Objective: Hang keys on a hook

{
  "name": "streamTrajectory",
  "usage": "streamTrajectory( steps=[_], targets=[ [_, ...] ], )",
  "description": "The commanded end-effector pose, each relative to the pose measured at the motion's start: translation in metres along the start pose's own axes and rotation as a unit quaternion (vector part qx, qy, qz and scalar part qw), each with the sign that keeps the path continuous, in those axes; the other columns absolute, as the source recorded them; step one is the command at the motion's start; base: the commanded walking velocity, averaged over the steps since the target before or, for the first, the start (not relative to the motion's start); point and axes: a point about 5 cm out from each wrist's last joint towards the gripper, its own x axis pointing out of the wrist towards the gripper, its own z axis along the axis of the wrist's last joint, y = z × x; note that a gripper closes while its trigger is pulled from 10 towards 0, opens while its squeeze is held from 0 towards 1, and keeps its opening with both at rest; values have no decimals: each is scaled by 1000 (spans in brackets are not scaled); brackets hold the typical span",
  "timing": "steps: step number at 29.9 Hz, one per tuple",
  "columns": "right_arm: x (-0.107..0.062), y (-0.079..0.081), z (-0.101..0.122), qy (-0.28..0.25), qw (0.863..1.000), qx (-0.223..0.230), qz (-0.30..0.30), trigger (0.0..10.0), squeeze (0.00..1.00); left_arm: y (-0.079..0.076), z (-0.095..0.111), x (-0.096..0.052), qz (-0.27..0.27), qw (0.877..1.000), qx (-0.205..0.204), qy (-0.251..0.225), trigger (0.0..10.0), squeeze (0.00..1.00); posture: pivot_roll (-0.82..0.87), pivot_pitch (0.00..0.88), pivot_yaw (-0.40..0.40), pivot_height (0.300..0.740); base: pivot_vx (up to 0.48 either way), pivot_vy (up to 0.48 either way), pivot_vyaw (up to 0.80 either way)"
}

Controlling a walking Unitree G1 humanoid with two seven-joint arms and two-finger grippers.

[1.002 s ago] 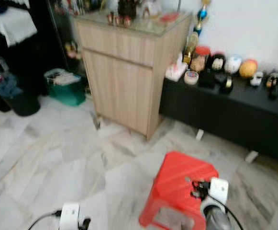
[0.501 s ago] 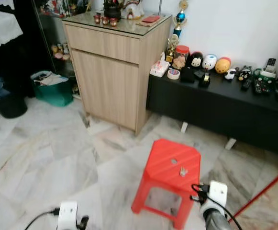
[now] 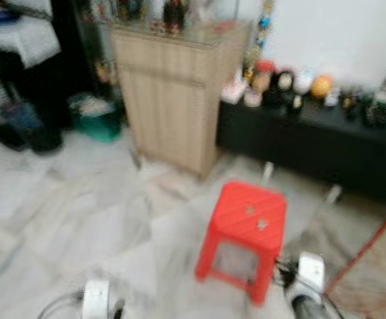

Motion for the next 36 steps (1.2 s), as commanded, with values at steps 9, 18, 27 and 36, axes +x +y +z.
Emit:
streamTrajectory(
  steps=[9, 18, 27, 36],
  targets=[
    [2, 11, 3, -1, 1000, 7, 8, 10000, 0, -3, 7, 3, -4, 1000, 1, -8, 10000, 0, 96, 0, -54, 740, 0, 0, 0],
    [3, 14, 1, 4, 1000, 7, 13, 10000, 0, -4, 8, 3, -6, 1000, 3, -9, 10000, 0, 97, 0, -52, 740, 0, 0, -663],
    [2, 14, 1, 4, 1000, 6, 16, 10000, 0, -8, 13, 5, -13, 1000, 3, -21, 10000, 0, 99, 0, -53, 740, 0, 0, -800],
    [2, 12, 2, 0, 1000, 3, 11, 10000, 0, -9, 15, 5, -16, 1000, 7, -26, 10000, 0, 100, 0, -55, 740, 0, -328, -303]
  ],
)
